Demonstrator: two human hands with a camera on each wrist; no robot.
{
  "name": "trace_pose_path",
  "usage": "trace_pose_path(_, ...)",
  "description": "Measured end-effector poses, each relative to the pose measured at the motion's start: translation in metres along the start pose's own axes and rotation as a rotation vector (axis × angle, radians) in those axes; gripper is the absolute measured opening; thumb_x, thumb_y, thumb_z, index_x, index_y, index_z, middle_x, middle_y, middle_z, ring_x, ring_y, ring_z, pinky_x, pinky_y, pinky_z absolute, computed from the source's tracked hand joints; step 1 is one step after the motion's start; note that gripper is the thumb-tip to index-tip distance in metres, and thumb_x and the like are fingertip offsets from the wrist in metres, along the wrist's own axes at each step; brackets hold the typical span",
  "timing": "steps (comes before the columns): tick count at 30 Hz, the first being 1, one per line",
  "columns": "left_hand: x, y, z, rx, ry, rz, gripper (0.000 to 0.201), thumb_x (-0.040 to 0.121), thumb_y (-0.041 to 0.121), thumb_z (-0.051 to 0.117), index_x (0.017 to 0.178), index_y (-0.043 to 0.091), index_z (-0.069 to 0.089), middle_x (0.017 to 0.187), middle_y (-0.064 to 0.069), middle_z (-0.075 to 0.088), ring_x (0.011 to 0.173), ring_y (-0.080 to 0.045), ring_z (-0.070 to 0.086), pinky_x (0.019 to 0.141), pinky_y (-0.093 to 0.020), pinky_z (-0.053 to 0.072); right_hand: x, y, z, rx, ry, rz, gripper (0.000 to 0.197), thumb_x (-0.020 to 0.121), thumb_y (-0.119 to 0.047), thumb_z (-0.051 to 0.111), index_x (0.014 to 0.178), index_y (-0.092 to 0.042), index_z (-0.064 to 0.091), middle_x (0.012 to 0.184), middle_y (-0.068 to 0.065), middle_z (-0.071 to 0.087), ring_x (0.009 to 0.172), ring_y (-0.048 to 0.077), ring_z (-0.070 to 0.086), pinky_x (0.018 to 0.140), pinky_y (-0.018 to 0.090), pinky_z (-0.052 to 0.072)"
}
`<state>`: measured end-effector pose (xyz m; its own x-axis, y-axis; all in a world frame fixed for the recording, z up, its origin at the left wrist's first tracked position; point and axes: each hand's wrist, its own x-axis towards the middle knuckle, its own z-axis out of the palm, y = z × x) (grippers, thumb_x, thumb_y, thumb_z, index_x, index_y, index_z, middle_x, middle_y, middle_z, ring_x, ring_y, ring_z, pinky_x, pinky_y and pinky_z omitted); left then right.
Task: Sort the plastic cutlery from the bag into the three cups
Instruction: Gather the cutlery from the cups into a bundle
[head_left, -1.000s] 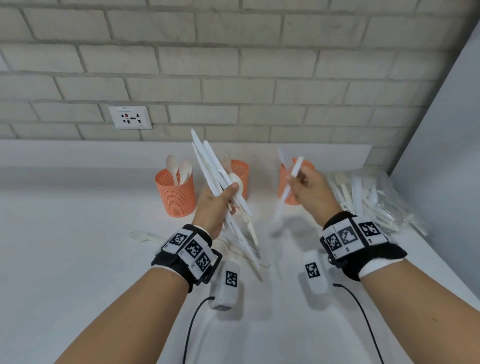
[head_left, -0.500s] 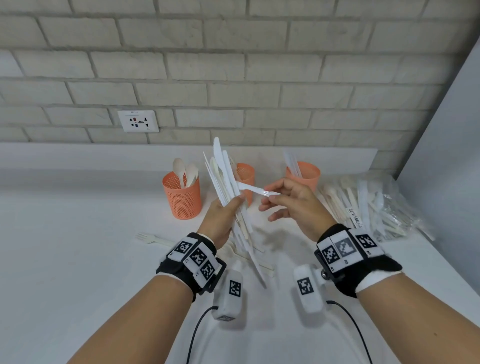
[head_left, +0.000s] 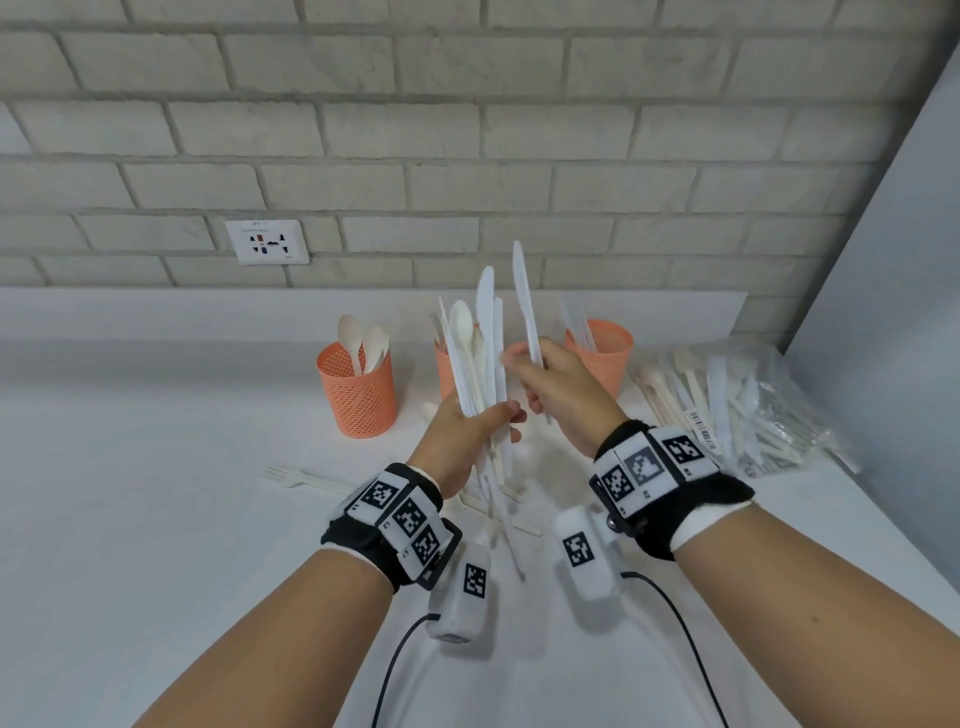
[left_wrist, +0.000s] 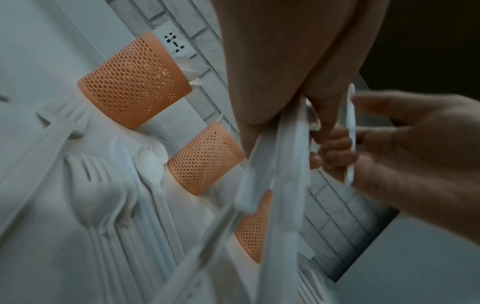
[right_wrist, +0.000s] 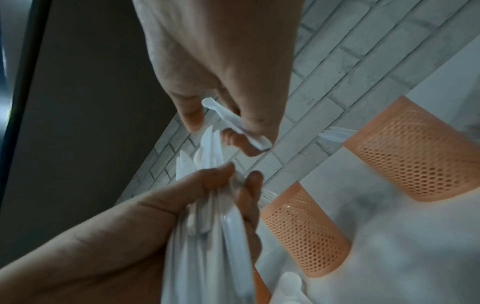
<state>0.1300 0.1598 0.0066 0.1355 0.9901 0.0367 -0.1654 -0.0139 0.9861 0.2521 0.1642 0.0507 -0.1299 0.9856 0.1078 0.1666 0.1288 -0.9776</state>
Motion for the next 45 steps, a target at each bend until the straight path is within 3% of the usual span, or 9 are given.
trace_pose_path(3,-0.001,-0.003,0.007,0.041,-0.048,0.009,0.017,0.087,0.004,0.06,0.103,0.01,0.061,0.085,-0.008,0.064,0.071,-0.015,0.062,0.069,-0.028,0.052,0.009,-0.002,0.007,-0.123,0.068,-0.025,0.012,0.086,-0.024,0.062,0.091,-0.013,0.06,0.075,-0.001,0.063,0.068,0.012,0.064,0.06,0.027,0.053)
trace_pose_path(6,-0.004,-0.002,0.008,0.005,-0.083,0.03,0.017,0.087,0.006,0.06,0.103,0.012,0.06,0.084,-0.004,0.063,0.071,-0.009,0.062,0.066,-0.022,0.052,0.016,0.001,0.004,-0.127,0.103,0.006,0.012,0.088,-0.019,0.055,0.079,-0.012,0.056,0.07,0.008,0.059,0.06,0.02,0.057,0.051,0.029,0.046)
trace_pose_path(13,-0.006,0.003,0.01,-0.073,-0.086,0.01,0.01,0.092,0.015,0.053,0.098,0.02,0.059,0.083,-0.003,0.064,0.064,-0.007,0.061,0.058,-0.018,0.05,0.019,-0.001,-0.004,-0.043,0.083,-0.058,0.031,0.1,-0.023,0.036,0.072,-0.022,0.048,0.059,-0.008,0.051,0.042,-0.006,0.05,0.048,0.009,0.037)
trace_pose_path(19,0.008,0.002,0.01,-0.142,-0.022,-0.087,0.012,0.091,0.016,0.056,0.101,0.01,0.058,0.08,-0.007,0.063,0.062,-0.013,0.057,0.053,-0.02,0.047,0.038,-0.011,-0.03,0.268,0.305,0.02,0.018,0.1,-0.021,0.034,0.095,-0.011,0.048,0.071,0.005,0.055,0.064,0.018,0.058,0.069,0.033,0.052)
trace_pose_path(25,0.024,0.0,0.009,-0.164,0.003,-0.121,0.016,0.091,0.01,0.056,0.106,0.011,0.052,0.083,-0.01,0.065,0.051,-0.009,0.054,0.05,-0.02,0.045,0.076,-0.014,-0.072,0.487,0.235,0.053,0.019,0.1,-0.018,0.035,0.084,-0.014,0.043,0.065,0.005,0.044,0.05,0.015,0.044,0.056,0.031,0.045)
trace_pose_path(30,0.037,-0.005,0.004,-0.146,0.036,-0.141,0.01,0.091,0.011,0.056,0.1,0.009,0.053,0.081,-0.01,0.065,0.052,-0.011,0.052,0.051,-0.021,0.043,0.098,-0.007,-0.084,0.19,0.372,-0.05,0.013,0.1,-0.017,0.032,0.094,-0.014,0.043,0.063,0.002,0.043,0.051,0.014,0.043,0.049,0.024,0.044)
trace_pose_path(34,0.046,-0.009,-0.002,-0.171,0.03,-0.117,0.017,0.091,0.009,0.056,0.106,0.005,0.05,0.077,-0.01,0.063,0.052,-0.01,0.053,0.05,-0.02,0.046,0.121,0.012,-0.098,0.047,0.519,-0.19,0.016,0.1,-0.018,0.032,0.11,-0.014,0.044,0.069,-0.001,0.054,0.075,0.018,0.057,0.082,0.029,0.046)
trace_pose_path(39,0.055,-0.01,-0.003,-0.183,-0.009,-0.111,0.016,0.086,0.001,0.059,0.101,0.003,0.053,0.075,-0.008,0.064,0.053,-0.009,0.055,0.052,-0.018,0.048,0.136,0.041,-0.097,-0.144,0.388,-0.035,0.029,0.1,-0.021,0.031,0.125,-0.009,0.039,0.097,0.004,0.058,0.094,0.019,0.055,0.086,0.032,0.044)
trace_pose_path(45,0.063,-0.011,-0.001,-0.214,-0.018,-0.155,0.003,0.091,0.011,0.056,0.09,0.01,0.053,0.066,-0.003,0.066,0.05,-0.01,0.052,0.055,-0.023,0.051,0.143,0.057,-0.098,-0.358,0.273,0.129,0.036,0.099,-0.019,0.035,0.132,-0.008,0.037,0.126,0.016,0.052,0.101,0.025,0.053,0.086,0.03,0.04)
